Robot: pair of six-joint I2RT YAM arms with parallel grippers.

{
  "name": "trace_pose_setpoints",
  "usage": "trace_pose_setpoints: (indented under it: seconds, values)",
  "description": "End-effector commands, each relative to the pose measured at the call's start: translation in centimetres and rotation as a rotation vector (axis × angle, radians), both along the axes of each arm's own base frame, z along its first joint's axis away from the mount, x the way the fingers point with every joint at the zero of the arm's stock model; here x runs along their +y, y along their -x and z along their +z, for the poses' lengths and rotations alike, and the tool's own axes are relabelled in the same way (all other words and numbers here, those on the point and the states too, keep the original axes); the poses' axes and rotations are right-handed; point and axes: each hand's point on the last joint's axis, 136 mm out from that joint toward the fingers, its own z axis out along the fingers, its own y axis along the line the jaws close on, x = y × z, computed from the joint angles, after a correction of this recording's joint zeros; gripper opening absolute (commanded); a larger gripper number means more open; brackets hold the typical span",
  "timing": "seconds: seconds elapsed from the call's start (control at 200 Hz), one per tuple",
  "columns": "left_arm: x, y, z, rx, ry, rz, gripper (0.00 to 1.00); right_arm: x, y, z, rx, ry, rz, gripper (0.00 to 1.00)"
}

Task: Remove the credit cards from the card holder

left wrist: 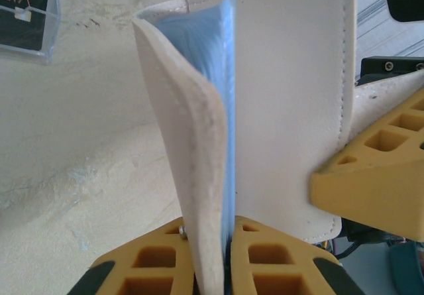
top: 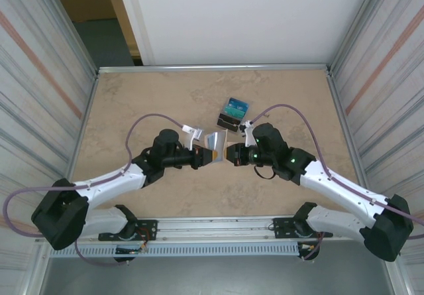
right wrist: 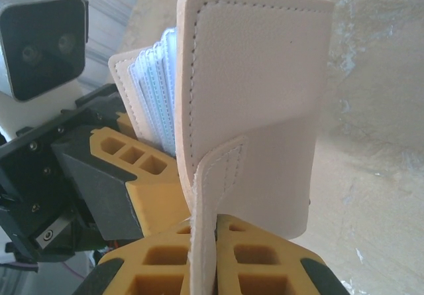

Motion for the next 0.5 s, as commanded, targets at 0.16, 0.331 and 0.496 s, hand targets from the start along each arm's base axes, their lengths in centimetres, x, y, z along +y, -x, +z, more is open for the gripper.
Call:
trace_pose_setpoints:
  seconds: [0.16,0.331,0.496]
  values:
    - [-0.8,0.2,2.1,-0.081,0.041,-0.05,0.02,-0.8,-1.4,0.9,-0.042,0.012,-0.058,0.44]
    - [-1.5,0.9,2.6,-0.089,0.049,-0.101,0.02,-0.7,-2.3,1.3,-0.056,0.037,-0.083,0.65]
    - [-1.9,1.5,2.9,-0.092,0.035,-0.156,0.02,-0.9,-3.2,0.7,-0.035,0.075,-0.132,0.71]
